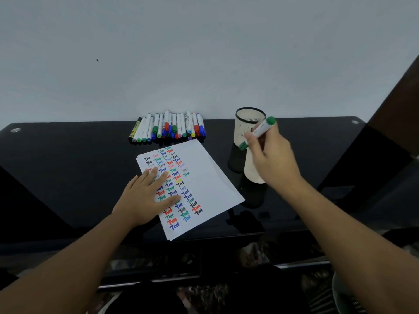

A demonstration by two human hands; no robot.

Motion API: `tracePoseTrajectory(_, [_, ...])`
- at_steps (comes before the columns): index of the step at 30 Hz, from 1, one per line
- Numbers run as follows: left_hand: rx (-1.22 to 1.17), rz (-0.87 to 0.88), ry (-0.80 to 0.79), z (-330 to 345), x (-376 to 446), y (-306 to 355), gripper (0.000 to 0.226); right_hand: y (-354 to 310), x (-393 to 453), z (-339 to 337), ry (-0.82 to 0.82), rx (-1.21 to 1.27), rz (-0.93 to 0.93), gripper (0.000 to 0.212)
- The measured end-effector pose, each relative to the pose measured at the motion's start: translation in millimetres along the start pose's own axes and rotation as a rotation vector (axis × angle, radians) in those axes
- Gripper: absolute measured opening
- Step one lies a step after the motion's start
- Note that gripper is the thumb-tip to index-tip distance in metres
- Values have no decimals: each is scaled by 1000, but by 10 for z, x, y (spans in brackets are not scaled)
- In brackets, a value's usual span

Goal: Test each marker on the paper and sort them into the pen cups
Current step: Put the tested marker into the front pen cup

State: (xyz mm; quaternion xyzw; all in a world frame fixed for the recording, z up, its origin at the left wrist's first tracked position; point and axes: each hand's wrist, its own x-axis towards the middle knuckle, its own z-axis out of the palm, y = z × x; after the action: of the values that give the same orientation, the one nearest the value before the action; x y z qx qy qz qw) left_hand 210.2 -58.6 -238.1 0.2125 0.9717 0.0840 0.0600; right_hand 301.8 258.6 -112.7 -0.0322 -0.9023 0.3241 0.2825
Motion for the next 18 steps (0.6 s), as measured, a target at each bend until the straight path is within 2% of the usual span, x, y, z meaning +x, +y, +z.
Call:
tracePoseTrajectory(5, [-15,-4,10,8,-1,-16,112,125,130,-183,78,-58,58,30])
tracePoseTrajectory(10, [-27,-10,3,1,-3,-14,113,256,165,-95,-26,-217,84,31])
tracePoseTrajectory(13, [-23,-11,1,-8,-7,-9,114,274,175,-45,-30,-294,72,35])
tracePoseTrajectory(18, [-40,-12,-8,-25,5,-4,116,230,180,-45,-6,-215,70,35])
